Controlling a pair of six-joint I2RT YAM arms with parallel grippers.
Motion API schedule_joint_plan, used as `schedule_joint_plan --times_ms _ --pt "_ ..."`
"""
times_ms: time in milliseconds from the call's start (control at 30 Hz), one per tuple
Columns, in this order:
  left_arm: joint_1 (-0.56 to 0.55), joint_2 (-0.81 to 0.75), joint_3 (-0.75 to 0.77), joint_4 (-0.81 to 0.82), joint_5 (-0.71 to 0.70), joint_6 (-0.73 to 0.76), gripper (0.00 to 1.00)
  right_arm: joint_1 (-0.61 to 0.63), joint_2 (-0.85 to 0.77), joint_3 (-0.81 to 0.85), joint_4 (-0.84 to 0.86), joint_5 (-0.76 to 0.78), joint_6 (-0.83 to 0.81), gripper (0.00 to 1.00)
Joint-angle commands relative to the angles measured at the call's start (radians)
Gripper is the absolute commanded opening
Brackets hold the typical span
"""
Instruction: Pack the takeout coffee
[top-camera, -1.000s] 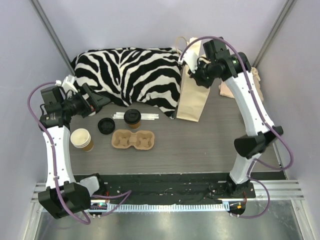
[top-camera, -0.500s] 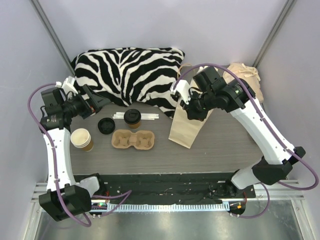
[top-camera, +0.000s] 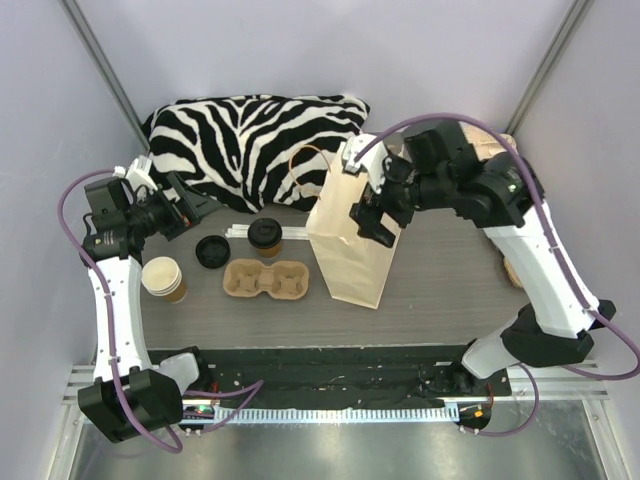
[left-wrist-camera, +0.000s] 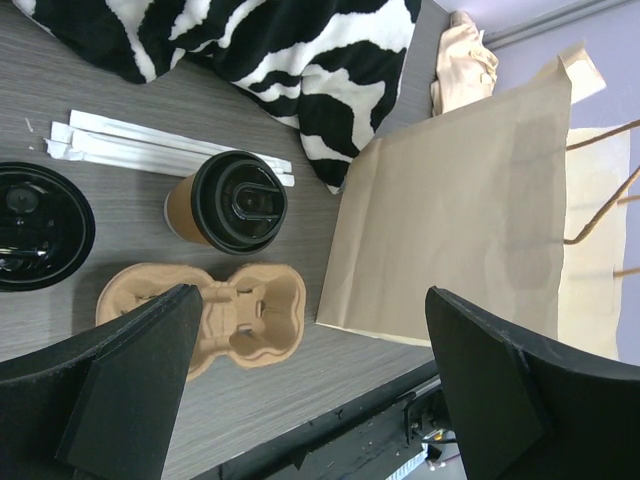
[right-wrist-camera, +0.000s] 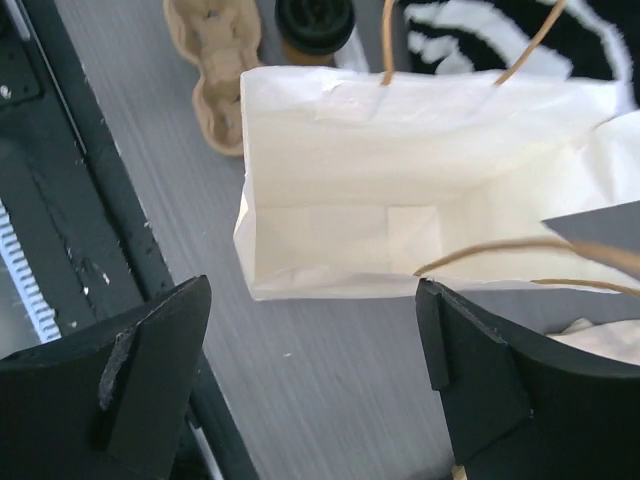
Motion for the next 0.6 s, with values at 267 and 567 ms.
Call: schedule_joint_plan --times_ms 267,567 --pt "0.005 0.008 0.025 0.013 0.020 0.029 1.00 -0.207 0.063 0.368 0.054 0.057 -0.014 0.97" --pt "0.006 0.007 0.005 0.016 0.023 0.042 1.00 -0.556 0.252 0.347 0.145 -0.191 -0.099 1.00"
